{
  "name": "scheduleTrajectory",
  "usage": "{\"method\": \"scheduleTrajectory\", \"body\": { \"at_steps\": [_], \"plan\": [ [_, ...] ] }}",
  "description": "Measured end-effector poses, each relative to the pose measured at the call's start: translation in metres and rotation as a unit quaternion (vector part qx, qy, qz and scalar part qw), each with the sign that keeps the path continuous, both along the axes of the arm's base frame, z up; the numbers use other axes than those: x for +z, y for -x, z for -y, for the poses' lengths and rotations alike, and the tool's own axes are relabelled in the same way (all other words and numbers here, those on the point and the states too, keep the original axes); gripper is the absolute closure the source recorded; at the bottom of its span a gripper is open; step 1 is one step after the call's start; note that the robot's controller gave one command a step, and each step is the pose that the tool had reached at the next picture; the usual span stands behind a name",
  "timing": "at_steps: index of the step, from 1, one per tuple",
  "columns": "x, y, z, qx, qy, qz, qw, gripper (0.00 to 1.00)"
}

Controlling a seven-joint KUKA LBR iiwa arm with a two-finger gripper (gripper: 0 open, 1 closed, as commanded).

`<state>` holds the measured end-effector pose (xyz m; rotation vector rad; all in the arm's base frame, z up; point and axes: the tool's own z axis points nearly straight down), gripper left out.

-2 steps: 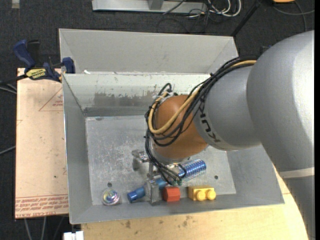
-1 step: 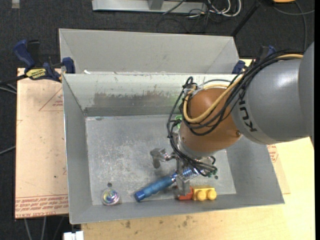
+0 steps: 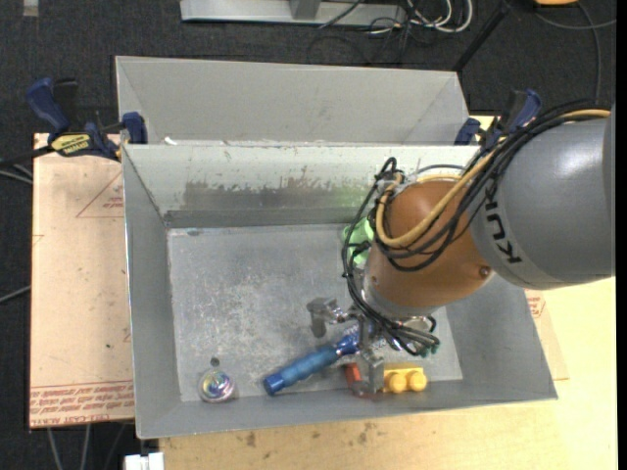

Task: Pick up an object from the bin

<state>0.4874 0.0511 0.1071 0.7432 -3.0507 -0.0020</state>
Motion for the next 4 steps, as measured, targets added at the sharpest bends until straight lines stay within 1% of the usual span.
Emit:
{"method": "scheduleTrajectory", "body": {
  "at_steps": [1, 2, 3, 4],
  "plan": [
    [-0.036, -0.002, -0.002, 0.021, -0.002, 0.0088, 0.9997, 0.00],
    [-0.036, -0.004, -0.003, 0.019, -0.003, 0.0113, 0.9997, 0.00],
    [-0.036, -0.003, -0.003, 0.019, -0.003, 0.0099, 0.9998, 1.00],
    [0.026, -0.005, -0.004, 0.018, 0.000, 0.0038, 0.9998, 1.00]
  ]
}}
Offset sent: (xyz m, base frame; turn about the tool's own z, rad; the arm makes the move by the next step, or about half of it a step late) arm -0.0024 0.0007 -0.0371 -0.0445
